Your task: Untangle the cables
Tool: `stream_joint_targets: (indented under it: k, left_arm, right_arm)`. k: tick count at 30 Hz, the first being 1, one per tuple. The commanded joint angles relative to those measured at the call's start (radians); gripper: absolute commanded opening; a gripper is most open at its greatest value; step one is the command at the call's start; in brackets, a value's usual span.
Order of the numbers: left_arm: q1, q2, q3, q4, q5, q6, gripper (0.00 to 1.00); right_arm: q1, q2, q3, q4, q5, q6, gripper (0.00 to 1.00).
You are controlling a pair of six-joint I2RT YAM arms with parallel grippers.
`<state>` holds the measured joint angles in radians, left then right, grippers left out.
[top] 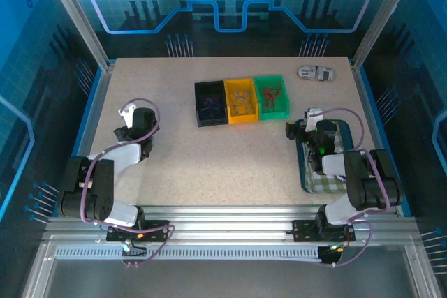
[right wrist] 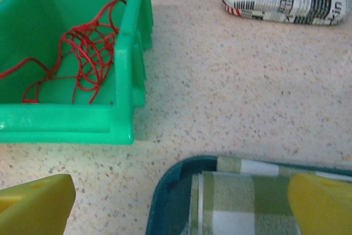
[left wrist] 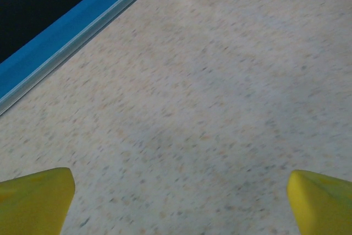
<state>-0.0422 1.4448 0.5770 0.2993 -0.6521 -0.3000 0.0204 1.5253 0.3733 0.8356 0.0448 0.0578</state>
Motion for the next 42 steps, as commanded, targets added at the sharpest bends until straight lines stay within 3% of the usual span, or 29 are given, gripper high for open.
stream_joint_targets:
  k: [1,7,10,12,15,16,18,19,25,42]
  left_arm:
    - [0.010,0.020,-0.107,0.360,0.086,0.141,0.99]
    - [-0.100,0.057,-0.195,0.621,0.095,0.317,0.99]
    - [-0.104,0.060,-0.194,0.624,0.131,0.328,0.99]
    - [-0.079,0.063,-0.180,0.592,0.191,0.313,0.99]
    - [0.012,0.083,-0.194,0.576,0.406,0.258,0.99]
    - [0.012,0.131,-0.225,0.731,0.384,0.283,0.99]
    - [0.005,0.090,-0.198,0.594,0.379,0.260,0.99]
    - [0.005,0.111,-0.209,0.660,0.376,0.273,0.99]
    - [0.001,0.111,-0.210,0.660,0.363,0.276,0.99]
    - [0.000,0.109,-0.208,0.653,0.365,0.274,1.00]
  right_arm:
    - [0.000,0.007,0.003,0.084,-0.006,-0.022,1.00]
    - [0.020,0.007,0.016,0.059,0.024,-0.035,1.00]
    - [0.017,0.006,0.019,0.052,0.000,-0.040,1.00]
    - [0.016,0.009,0.037,0.018,-0.065,-0.066,1.00]
    - [0.012,0.009,0.037,0.017,-0.077,-0.065,1.00]
    - [0.011,0.008,0.037,0.017,-0.080,-0.063,1.00]
    - [0.009,0.009,0.035,0.022,-0.080,-0.063,1.00]
    - [0.010,0.010,0.035,0.023,-0.077,-0.065,1.00]
    - [0.060,0.009,0.024,0.046,0.044,-0.082,1.00]
    - [0.034,0.010,0.037,0.020,-0.018,-0.070,1.00]
